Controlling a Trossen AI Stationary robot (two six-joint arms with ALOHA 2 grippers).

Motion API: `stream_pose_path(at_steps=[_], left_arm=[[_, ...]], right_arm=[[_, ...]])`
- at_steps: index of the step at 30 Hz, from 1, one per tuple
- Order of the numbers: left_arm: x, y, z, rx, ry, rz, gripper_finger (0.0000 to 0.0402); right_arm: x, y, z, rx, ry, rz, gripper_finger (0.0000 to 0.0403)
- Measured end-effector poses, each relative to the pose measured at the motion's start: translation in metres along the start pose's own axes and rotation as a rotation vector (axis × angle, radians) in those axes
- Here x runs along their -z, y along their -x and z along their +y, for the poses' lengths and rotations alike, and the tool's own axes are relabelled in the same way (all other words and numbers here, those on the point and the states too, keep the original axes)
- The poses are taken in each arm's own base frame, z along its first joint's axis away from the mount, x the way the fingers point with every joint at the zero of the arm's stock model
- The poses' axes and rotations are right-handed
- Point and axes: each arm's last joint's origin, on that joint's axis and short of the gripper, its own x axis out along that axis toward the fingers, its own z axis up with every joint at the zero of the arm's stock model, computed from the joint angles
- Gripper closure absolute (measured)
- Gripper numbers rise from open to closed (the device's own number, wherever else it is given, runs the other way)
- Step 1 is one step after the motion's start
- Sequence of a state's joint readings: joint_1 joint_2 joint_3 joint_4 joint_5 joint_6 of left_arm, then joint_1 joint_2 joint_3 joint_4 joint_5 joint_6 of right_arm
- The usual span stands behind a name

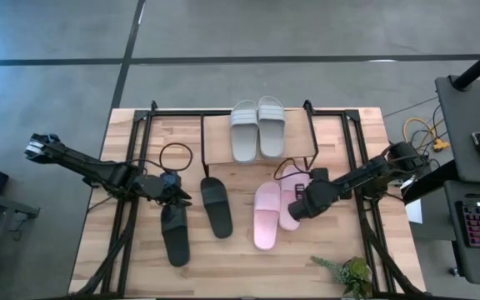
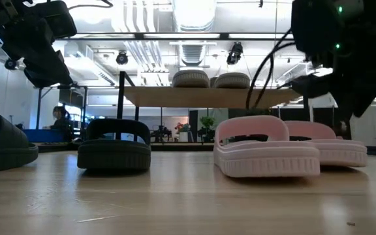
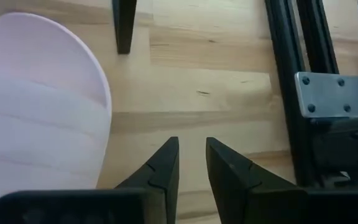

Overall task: Pick and place slides into the shelf
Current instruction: Adjust the pink slides under the shelf

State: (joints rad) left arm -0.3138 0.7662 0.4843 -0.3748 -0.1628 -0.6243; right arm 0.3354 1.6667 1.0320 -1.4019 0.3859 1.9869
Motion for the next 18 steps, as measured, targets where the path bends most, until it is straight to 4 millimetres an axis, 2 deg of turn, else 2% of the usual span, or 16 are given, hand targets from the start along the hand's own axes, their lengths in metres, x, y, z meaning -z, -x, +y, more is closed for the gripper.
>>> stream_pose_path(at_steps=[3,6,9,14,18], left_arm=[[0.000,0.000,0.000,0.000,0.000,0.000,0.0307],[0.000,0.000,0.000,0.000,0.000,0.000,0.0307],[0.000,0.000,0.000,0.000,0.000,0.000,0.0307],[0.000,0.000,0.000,0.000,-0.002,0.000,0.0307],[0.000,0.000,0.000,0.000,-0.003,0.000,0.0307]], right_arm=[[-0.003,0.007,-0.001,-0.005,-0.041,0.020,0.0333],[-0.006,0.011,-0.006,0.014,-0.187,0.062,0.0339],[-0.007,0.017,-0.007,-0.070,-0.273,0.145,0.0342],[-0.002,0.030,0.010,-0.316,-0.127,0.310,0.0340],[0.011,0.046,0.028,-0.475,-0.059,0.446,0.0342]])
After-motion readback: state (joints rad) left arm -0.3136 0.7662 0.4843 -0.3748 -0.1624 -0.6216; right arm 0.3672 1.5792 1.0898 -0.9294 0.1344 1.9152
